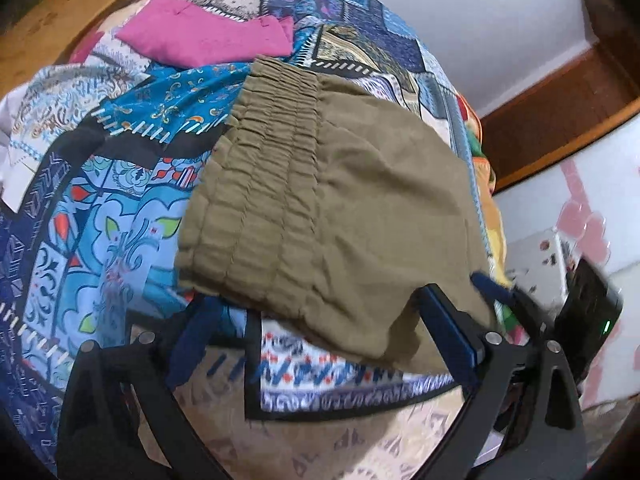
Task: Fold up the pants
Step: 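Lift the waistband with the left tool, folding it toward the right tool, then lay the waistband onto the pant legs and open the left tool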
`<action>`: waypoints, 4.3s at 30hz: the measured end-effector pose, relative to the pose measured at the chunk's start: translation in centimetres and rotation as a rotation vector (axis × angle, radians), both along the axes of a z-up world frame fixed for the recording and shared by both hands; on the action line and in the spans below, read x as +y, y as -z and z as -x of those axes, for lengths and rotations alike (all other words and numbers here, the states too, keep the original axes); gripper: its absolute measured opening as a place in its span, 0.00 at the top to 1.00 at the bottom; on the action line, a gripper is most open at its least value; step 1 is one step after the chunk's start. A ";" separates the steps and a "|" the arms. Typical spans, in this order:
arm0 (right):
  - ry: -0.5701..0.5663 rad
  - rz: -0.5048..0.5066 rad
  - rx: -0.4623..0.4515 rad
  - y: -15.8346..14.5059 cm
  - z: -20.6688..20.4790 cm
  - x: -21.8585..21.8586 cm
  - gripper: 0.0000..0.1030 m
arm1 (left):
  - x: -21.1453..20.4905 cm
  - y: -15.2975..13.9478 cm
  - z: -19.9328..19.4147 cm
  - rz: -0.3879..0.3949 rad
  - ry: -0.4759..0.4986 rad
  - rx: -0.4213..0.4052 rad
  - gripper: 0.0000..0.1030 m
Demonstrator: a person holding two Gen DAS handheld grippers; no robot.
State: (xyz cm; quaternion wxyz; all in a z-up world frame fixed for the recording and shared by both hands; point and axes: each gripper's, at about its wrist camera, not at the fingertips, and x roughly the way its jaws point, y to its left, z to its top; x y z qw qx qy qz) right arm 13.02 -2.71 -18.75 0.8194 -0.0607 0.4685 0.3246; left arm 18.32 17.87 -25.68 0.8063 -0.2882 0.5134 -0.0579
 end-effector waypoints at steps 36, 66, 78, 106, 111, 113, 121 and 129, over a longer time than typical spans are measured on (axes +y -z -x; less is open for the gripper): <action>0.041 -0.089 0.066 -1.0 1.7 -3.5 0.24 | -8.1 -10.9 3.5 -0.801 -0.028 -0.398 0.63; 0.252 -0.152 0.088 1.3 2.8 -11.1 0.23 | -22.9 -15.9 -0.9 -0.449 0.349 -0.492 0.74; 0.262 -0.178 0.086 1.2 3.1 -11.6 0.24 | -27.9 -9.9 -3.4 -0.273 0.498 -0.304 0.76; 0.448 -0.207 -0.036 -3.7 2.8 -15.7 0.24 | -17.1 -3.1 -1.4 -0.551 0.386 -0.114 0.12; 0.450 -0.195 0.074 -0.3 1.2 -14.2 0.24 | -16.4 -4.4 -2.4 -0.545 0.372 -0.126 0.10; 0.449 -0.185 0.116 1.0 1.3 -14.0 0.24 | -15.8 -5.0 -3.3 -0.550 0.356 -0.140 0.10; 0.427 -0.209 0.137 1.7 1.8 -14.3 0.22 | -14.3 -6.0 -12.1 -0.625 0.298 -0.132 0.10; 0.426 -0.221 0.143 1.8 1.8 -14.3 0.21 | -15.9 -1.8 -20.5 -0.633 0.294 -0.034 0.06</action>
